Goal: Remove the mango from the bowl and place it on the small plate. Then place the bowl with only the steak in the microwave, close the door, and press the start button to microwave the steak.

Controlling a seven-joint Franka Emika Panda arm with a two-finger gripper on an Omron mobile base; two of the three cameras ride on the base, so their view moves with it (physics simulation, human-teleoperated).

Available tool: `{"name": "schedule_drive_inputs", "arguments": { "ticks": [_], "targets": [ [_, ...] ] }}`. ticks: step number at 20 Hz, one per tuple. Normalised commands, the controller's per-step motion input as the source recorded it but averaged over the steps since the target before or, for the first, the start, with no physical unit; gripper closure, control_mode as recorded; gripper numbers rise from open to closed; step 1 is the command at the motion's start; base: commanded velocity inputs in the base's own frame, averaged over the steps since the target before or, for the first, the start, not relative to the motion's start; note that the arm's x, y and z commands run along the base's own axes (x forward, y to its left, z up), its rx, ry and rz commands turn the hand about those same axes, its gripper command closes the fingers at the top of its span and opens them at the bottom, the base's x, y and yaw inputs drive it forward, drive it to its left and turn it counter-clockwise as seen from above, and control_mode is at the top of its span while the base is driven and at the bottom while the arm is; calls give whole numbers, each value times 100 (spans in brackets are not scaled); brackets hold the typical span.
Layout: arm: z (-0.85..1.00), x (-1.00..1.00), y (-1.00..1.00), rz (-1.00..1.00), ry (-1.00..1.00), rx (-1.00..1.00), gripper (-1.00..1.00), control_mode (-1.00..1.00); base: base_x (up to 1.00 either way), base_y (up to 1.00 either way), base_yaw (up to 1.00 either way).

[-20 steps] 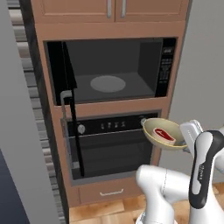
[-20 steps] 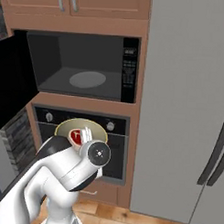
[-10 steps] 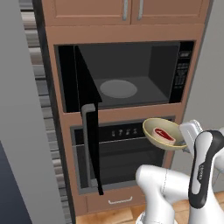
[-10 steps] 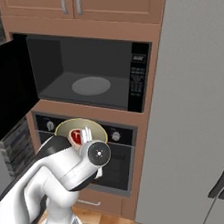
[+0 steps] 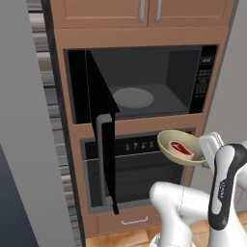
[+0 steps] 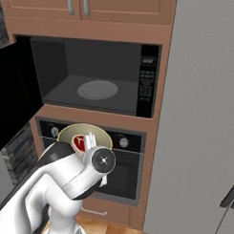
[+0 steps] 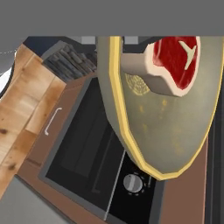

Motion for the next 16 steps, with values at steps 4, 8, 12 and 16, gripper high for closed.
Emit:
{"name": "schedule_drive_inputs", "arguments": {
  "ticks": [4, 8, 12, 16],
  "targets": [
    [3, 0, 0, -1, -5, 1, 100, -100, 1, 0, 0],
    [77, 0, 0, -8, -21, 0, 100, -100, 0, 0, 0],
    [77, 0, 3, -6, -11, 0, 100, -100, 0, 0, 0],
    [62, 5, 5, -1, -1, 0, 100, -100, 0, 0, 0]
  ]
}}
